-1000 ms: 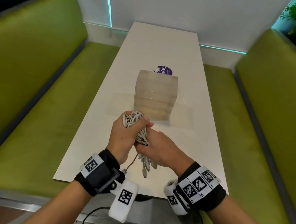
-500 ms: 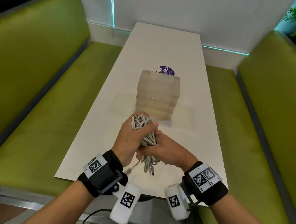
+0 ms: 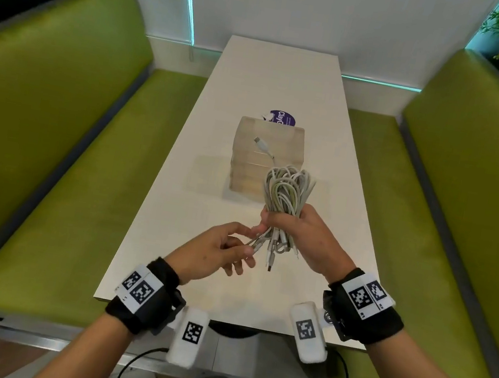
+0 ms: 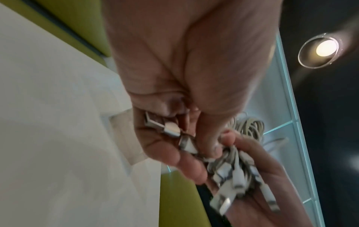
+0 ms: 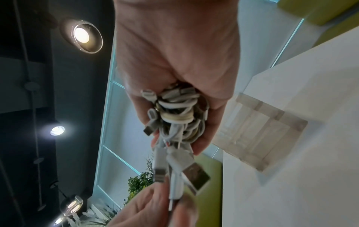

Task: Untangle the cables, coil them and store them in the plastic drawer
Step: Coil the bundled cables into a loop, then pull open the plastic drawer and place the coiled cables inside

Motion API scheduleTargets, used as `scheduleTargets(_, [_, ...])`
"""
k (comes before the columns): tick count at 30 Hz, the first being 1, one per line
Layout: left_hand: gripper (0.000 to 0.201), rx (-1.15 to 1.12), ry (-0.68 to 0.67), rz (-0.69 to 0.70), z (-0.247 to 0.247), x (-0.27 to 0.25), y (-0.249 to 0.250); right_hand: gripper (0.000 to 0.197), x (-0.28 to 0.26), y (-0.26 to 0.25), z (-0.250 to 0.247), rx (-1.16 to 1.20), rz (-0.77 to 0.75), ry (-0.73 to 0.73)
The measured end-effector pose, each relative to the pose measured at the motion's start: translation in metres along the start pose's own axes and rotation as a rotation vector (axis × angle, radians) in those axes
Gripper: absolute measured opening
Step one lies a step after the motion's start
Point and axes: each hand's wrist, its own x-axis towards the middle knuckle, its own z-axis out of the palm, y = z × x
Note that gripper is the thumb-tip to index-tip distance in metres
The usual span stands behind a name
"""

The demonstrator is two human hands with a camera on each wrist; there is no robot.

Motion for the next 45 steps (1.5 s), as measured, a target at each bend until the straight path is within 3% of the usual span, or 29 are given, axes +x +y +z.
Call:
scheduleTargets(2, [0.008,0.074,0.023,0.039,-0.007,0.001,0.000,0.014,0.001,-0.002,-0.004,-0.056,-0.001,0.002])
scheduleTargets(8, [0.002,0.367,0.047,0.104,-0.015,0.007,0.011,0.012,0.000,-0.004,-0.011,-0.358,0.097,-0.115])
scheduleTargets(12, [0.024,0.441,-0.008,0.072,-0.014,0.011,0.014,0.019,-0.004,-0.003,-0.007,-0.620,0.115,-0.302])
scheduleTargets(17, [0.033,0.508,-0.049,0.053,-0.016,0.014,0.019,0.011,-0.013,0.008,0.006,-0.487,0.149,-0.342])
scheduleTargets(22, [0.041,0.313,-0.067,0.043,-0.026,0.011,0.025,0.015,-0.009,0.013,0.006,-0.405,0.126,-0.260])
scheduleTargets(26, [0.085,-0.108,0.361,0.098,-0.042,0.006,0.015,0.016,-0.008,0.010,0.003,-0.136,0.048,-0.085])
scheduleTargets(27, [0.093,-0.169,0.392,0.091,-0.040,0.005,0.011,0.016,-0.009,0.009,0.005,-0.058,0.034,-0.063])
scheduleTargets(31, [0.113,-0.222,0.190,0.090,-0.008,0.004,0.007,0.015,-0.009,0.015,0.030,0.059,0.020,-0.146])
scheduleTargets(33, [0.117,-0.321,0.203,0.129,0.001,0.010,0.008,0.012,-0.009,0.020,0.043,0.006,0.037,-0.200])
scheduleTargets(36, [0.095,-0.478,0.295,0.126,0.006,0.014,0.007,0.008,-0.004,0.017,0.053,-0.083,0.036,-0.196])
scheduleTargets(40, [0.042,-0.511,0.539,0.149,0.010,0.016,0.010,0.031,0.002,0.002,0.062,-0.107,-0.028,-0.253])
scheduleTargets(42, [0.023,-0.520,0.535,0.174,0.005,0.017,0.014,0.030,0.005,0.003,0.055,-0.053,-0.002,-0.360])
scheduleTargets(45, [0.013,-0.553,0.459,0.167,-0.005,0.014,0.016,0.017,0.005,0.010,0.045,0.025,0.051,-0.500])
